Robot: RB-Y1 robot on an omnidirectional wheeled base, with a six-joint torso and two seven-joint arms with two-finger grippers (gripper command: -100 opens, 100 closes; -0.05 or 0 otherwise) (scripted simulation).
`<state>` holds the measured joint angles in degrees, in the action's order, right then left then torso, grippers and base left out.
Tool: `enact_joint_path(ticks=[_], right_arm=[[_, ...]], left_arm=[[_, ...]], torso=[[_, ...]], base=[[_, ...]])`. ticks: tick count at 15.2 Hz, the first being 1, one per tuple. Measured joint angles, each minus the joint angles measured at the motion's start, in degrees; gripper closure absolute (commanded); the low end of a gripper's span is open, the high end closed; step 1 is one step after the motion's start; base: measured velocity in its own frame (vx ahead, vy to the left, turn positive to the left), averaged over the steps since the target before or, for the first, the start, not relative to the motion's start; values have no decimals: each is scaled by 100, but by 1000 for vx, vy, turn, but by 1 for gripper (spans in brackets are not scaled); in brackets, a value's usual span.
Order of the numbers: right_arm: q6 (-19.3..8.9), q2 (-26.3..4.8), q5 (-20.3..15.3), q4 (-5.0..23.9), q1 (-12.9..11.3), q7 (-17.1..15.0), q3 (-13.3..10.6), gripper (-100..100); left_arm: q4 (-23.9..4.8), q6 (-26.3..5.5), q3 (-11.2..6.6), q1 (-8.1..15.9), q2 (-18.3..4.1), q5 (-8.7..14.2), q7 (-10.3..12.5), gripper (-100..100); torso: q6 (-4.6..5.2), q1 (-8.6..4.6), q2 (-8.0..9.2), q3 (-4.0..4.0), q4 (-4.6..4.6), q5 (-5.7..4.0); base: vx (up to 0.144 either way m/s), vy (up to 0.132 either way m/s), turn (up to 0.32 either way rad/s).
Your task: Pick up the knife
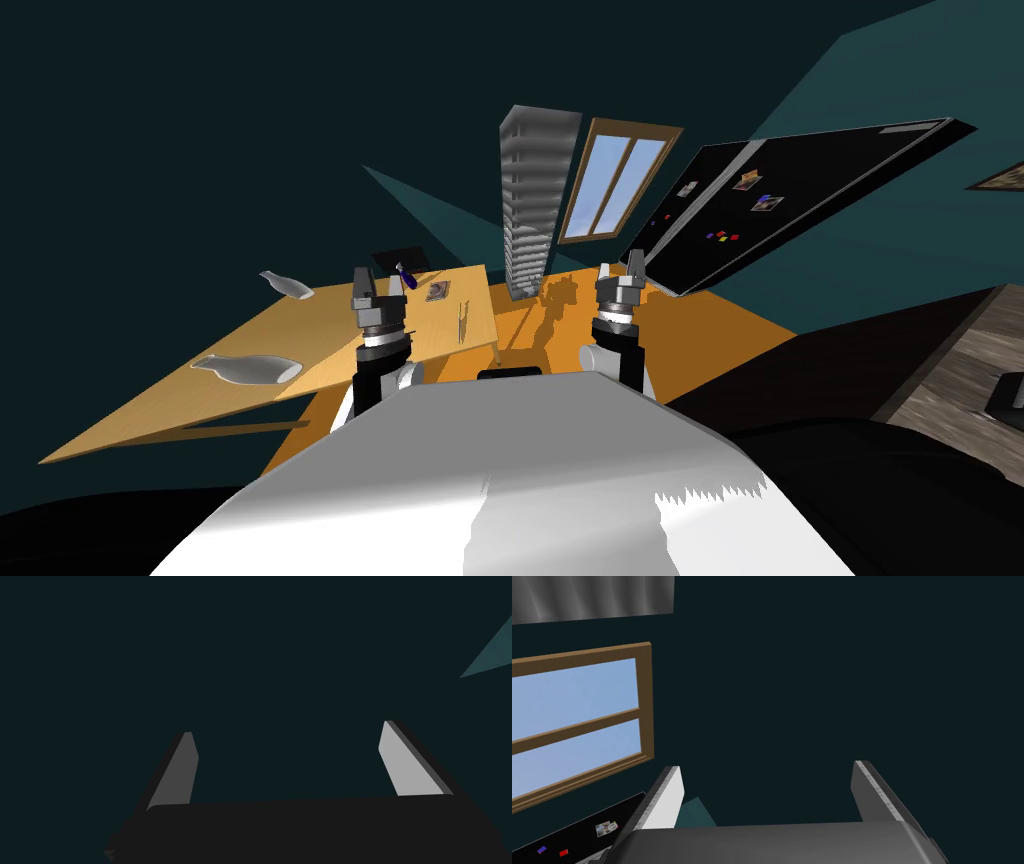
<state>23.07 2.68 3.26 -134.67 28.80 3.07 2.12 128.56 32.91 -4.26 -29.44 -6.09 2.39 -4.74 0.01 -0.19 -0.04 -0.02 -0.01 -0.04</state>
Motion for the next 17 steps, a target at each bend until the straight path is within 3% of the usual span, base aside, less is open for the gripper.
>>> enact_joint_path(ticks=[5, 17], right_arm=[[0, 1, 0, 0, 0, 0, -1, 0], [0, 0, 0, 0, 0, 0, 0, 0]], left_arm=[[-518, -278, -148, 171, -529, 283, 263, -100], [-1884, -1086, -567, 645, -1107, 1044, 1003, -100]], torso=[[0, -22, -5, -3, -1, -4], [-1, -22, -9, -6, -2, -5]], base=[[14, -97, -14], [25, -96, -12]])
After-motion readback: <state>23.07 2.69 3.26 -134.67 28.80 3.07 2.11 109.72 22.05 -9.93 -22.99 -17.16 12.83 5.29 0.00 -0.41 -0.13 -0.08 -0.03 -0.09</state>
